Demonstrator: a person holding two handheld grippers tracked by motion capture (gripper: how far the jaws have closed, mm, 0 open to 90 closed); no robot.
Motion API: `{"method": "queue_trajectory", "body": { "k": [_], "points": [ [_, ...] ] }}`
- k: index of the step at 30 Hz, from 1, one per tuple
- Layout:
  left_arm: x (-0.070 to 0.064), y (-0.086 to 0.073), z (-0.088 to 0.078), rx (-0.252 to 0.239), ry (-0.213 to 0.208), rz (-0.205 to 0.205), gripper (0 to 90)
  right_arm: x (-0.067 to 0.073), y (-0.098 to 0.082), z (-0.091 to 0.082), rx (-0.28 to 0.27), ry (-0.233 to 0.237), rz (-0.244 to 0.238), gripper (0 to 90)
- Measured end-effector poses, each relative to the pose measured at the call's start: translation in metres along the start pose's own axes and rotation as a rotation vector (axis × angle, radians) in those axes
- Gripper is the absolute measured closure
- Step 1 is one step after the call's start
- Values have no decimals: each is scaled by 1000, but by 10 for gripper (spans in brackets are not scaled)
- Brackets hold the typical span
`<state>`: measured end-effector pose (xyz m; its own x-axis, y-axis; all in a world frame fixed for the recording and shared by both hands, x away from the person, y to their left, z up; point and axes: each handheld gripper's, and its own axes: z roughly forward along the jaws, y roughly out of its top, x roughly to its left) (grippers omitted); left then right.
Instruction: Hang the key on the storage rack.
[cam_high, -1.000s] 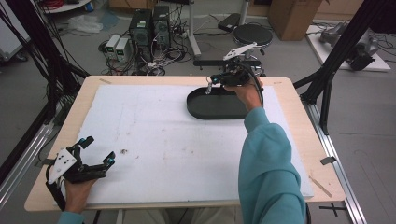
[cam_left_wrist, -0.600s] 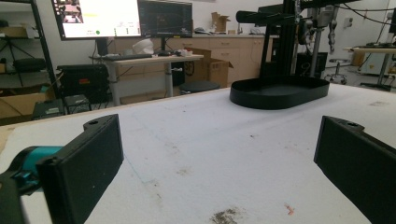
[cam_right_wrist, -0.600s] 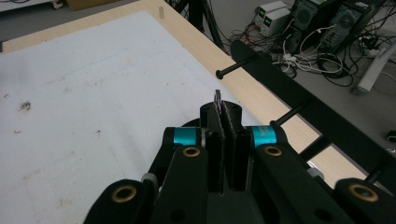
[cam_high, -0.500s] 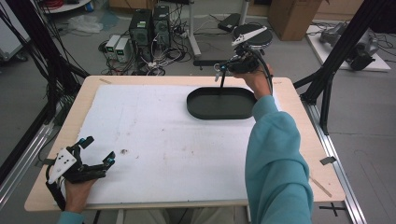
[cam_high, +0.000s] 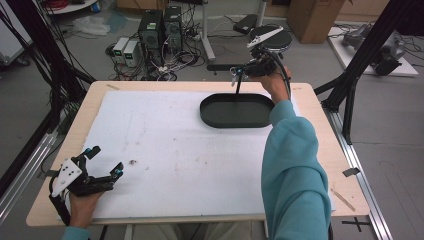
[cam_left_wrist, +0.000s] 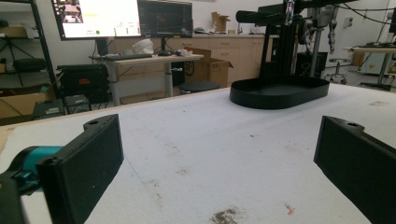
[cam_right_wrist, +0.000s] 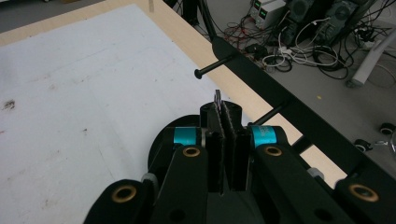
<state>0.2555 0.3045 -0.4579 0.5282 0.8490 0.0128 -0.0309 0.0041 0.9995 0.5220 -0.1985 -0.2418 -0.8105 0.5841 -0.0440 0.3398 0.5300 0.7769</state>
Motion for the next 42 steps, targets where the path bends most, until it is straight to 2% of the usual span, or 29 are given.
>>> {"method": "queue_trajectory", "body": {
  "k": [12,33,42],
  "points": [
    [0,0,0,0,1,1,18,-7,-3,14,37,-7,5,888],
    [0,0,0,-1,-1,0,18,-15,-9,22,79,-28,36,888],
    [0,0,0,-1,-1,-1,18,-18,-10,23,73,-43,42,888]
  ]
}}
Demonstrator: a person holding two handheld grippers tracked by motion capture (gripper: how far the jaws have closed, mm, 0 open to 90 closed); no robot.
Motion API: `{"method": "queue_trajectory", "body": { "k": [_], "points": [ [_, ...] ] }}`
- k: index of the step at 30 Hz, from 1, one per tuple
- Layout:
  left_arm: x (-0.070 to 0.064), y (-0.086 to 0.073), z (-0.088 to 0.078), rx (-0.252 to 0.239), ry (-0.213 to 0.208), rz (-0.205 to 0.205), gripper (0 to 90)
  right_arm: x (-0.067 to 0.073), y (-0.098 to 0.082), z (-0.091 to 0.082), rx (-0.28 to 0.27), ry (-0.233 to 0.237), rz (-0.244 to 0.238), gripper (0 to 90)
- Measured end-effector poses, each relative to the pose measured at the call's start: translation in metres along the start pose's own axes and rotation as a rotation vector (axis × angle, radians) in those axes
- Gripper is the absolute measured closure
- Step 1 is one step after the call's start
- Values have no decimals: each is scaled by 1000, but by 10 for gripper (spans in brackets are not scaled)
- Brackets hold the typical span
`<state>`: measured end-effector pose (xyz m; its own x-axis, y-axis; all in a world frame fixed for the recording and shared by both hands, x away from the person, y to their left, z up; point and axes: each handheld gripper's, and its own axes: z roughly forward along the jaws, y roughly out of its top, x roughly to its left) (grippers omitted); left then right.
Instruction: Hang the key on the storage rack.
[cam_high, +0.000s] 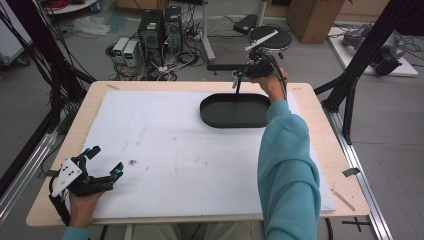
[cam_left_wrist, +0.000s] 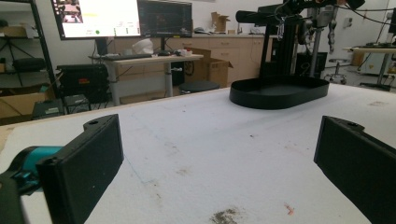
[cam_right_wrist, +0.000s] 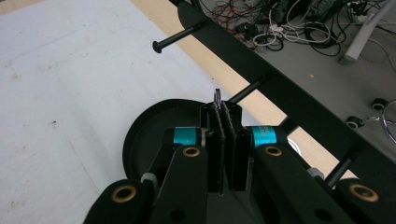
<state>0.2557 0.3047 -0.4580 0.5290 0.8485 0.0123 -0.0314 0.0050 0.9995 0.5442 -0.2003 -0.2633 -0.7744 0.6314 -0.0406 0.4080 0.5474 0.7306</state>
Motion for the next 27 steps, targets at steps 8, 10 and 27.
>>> {"method": "queue_trajectory", "body": {
  "k": [8,10,27],
  "points": [
    [0,0,0,0,1,1,18,-3,-1,0,-7,-8,8,887],
    [0,0,0,1,1,1,18,-4,-1,1,-13,-15,9,887],
    [0,0,0,-2,0,-1,18,-7,0,7,-26,-62,8,883]
  ]
}}
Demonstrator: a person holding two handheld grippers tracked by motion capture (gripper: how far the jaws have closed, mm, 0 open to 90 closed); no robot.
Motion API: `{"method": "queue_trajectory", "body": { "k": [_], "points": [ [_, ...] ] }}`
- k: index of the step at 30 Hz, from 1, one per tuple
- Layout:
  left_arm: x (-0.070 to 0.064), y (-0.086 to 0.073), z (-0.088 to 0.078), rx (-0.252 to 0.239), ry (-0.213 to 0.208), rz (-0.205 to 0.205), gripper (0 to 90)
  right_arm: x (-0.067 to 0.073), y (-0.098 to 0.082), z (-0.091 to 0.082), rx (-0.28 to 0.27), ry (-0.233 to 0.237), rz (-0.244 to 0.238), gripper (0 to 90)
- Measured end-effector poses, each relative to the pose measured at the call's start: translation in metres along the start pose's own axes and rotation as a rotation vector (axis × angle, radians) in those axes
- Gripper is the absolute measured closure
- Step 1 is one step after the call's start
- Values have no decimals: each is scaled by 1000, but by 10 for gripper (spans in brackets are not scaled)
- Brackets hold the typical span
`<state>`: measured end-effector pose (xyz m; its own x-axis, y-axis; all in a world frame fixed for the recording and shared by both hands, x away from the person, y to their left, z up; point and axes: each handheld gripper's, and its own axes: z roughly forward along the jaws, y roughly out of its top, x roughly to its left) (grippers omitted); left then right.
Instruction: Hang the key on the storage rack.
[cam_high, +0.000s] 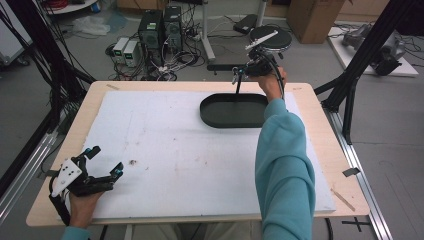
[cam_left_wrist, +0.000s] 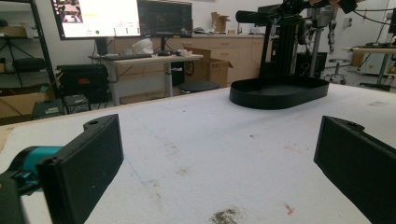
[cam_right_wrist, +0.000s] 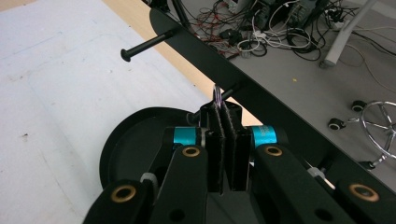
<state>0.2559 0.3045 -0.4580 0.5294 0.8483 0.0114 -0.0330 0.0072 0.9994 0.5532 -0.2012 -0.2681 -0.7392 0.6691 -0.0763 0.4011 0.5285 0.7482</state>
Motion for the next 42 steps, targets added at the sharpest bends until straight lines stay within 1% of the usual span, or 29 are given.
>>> {"method": "queue_trajectory", "body": {
  "k": [5,6,7,8,10,11,12,13,14,15,17,18,19,21,22,24,26,28,29,31,32,33,34,35,38,39,40,41,42],
  "points": [
    [0,0,0,1,0,1,18,-1,0,2,-8,1,3,870],
    [0,0,0,0,0,1,18,-1,0,1,-18,-6,3,831],
    [0,0,0,0,1,0,18,0,0,0,-27,-16,20,819],
    [0,0,0,0,1,0,18,0,0,0,-27,-16,20,819],
    [0,0,0,0,0,0,18,-2,-1,-2,-46,-27,23,709],
    [0,0,0,-2,1,0,18,-1,-1,-4,-40,-35,35,675],
    [0,0,0,1,1,1,18,-1,-1,-4,-40,-35,35,675],
    [0,0,0,3,1,3,18,0,-1,-7,-65,-47,40,555],
    [0,0,0,3,0,2,18,0,-1,-7,-65,-47,40,555],
    [0,0,0,3,1,1,18,2,-1,-11,-100,-55,53,422],
    [0,0,0,4,0,0,18,7,-2,-19,-166,-76,75,251],
    [0,0,0,3,-1,0,18,10,-2,-23,-189,-98,99,162],
    [0,0,0,3,-1,0,18,12,-3,-27,-209,-98,121,113],
    [0,0,0,0,1,0,18,16,-6,-37,-260,-61,142,85],
    [0,0,0,0,1,0,18,18,-8,-41,-286,-57,153,3],
    [0,0,0,2,0,-1,18,20,-11,-53,-305,-33,148,6],
    [0,0,0,3,0,-1,18,25,-17,-65,-342,-26,123,6],
    [0,0,0,3,0,0,18,28,-24,-76,-366,-28,113,6],
    [0,0,0,1,1,-1,18,30,-28,-81,-364,-27,108,6],
    [0,0,0,2,1,1,18,35,-40,-93,-403,-31,84,6],
    [0,0,0,2,1,1,18,38,-46,-99,-399,-23,89,6],
    [0,0,0,2,0,-1,18,41,-54,-105,-418,-29,69,6],
    [0,0,0,2,0,-1,18,41,-54,-105,-418,-29,69,6],
    [0,0,0,2,2,-2,18,48,-70,-115,-445,-23,54,6],
    [0,0,0,5,0,-2,18,61,-100,-129,-485,-26,15,6],
    [0,0,0,3,2,-1,18,65,-108,-132,-496,-29,7,6],
    [0,0,0,3,2,-1,18,65,-108,-132,-496,-29,7,6],
    [0,0,0,5,1,0,18,75,-132,-137,-525,-28,1,6],
    [0,0,0,4,1,-1,18,79,-142,-138,-542,-24,-2,6]
  ]
}}
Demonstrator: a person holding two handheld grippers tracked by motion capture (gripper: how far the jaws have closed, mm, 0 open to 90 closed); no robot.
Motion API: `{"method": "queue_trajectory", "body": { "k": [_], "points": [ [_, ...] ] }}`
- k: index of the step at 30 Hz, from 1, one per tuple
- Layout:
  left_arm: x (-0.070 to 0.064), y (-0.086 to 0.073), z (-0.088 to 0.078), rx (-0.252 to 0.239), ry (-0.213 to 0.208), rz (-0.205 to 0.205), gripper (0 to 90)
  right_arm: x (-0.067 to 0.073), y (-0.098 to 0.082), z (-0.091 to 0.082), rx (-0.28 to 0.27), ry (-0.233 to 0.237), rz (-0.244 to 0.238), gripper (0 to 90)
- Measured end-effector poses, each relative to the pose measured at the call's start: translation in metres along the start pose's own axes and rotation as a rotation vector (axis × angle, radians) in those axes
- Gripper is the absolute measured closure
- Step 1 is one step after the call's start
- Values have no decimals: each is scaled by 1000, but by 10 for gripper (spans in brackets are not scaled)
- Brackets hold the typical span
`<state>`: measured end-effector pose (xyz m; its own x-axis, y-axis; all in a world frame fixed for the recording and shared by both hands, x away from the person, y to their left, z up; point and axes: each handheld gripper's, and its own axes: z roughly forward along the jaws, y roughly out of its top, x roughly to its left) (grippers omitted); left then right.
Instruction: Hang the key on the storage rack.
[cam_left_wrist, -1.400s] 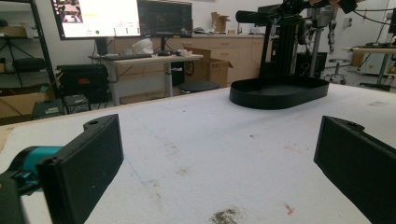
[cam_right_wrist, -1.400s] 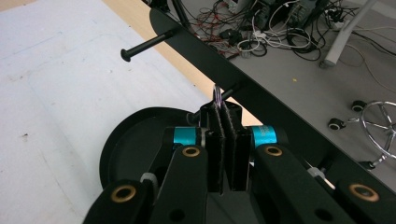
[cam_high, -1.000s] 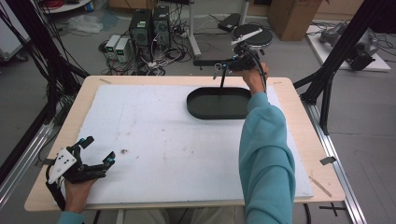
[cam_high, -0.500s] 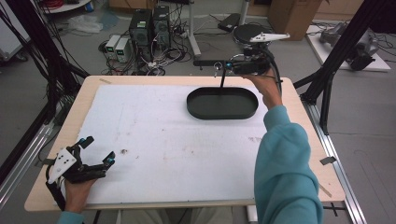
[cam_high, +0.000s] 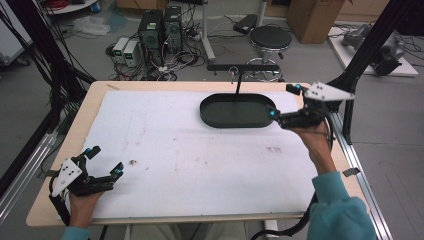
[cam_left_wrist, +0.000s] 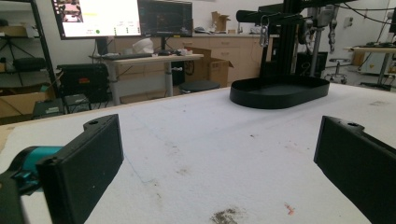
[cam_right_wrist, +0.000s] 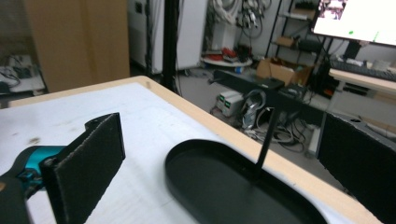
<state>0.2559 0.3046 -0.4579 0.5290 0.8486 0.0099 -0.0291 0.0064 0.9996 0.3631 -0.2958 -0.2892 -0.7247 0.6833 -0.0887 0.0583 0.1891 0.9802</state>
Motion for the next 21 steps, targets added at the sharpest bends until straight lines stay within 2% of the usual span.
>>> {"method": "queue_trajectory", "body": {
  "k": [1,2,3,4,5,6,7,8,9,10,11,12,17,19,21],
  "points": [
    [0,0,0,0,0,0,18,0,0,0,0,0,0,6],
    [0,0,0,1,2,2,18,6,-16,-11,-24,-1,-10,6],
    [0,0,0,1,2,2,18,6,-16,-11,-24,-1,-10,6],
    [0,0,0,2,3,2,18,10,-25,-17,-31,-3,-3,6],
    [0,0,0,1,4,0,18,14,-43,-25,-53,-10,4,6],
    [0,0,0,2,6,1,18,17,-53,-29,-59,-22,3,6],
    [0,0,0,2,6,1,18,17,-53,-29,-59,-22,3,6],
    [-1,0,0,2,7,1,18,22,-74,-35,-65,-56,17,6],
    [-1,0,0,3,11,3,18,24,-82,-36,-74,-79,26,6],
    [-1,0,0,3,11,3,18,24,-82,-36,-74,-79,26,6],
    [-1,0,0,2,14,4,18,29,-105,-42,-106,-109,38,6],
    [-1,0,0,2,15,5,18,30,-114,-44,-109,-119,40,6],
    [-1,0,0,1,16,5,18,36,-143,-48,-137,-163,13,6],
    [-1,0,0,1,16,5,18,36,-148,-48,-128,-168,21,6],
    [-1,0,0,3,15,8,18,37,-164,-48,-137,-186,63,6]
  ]
}}
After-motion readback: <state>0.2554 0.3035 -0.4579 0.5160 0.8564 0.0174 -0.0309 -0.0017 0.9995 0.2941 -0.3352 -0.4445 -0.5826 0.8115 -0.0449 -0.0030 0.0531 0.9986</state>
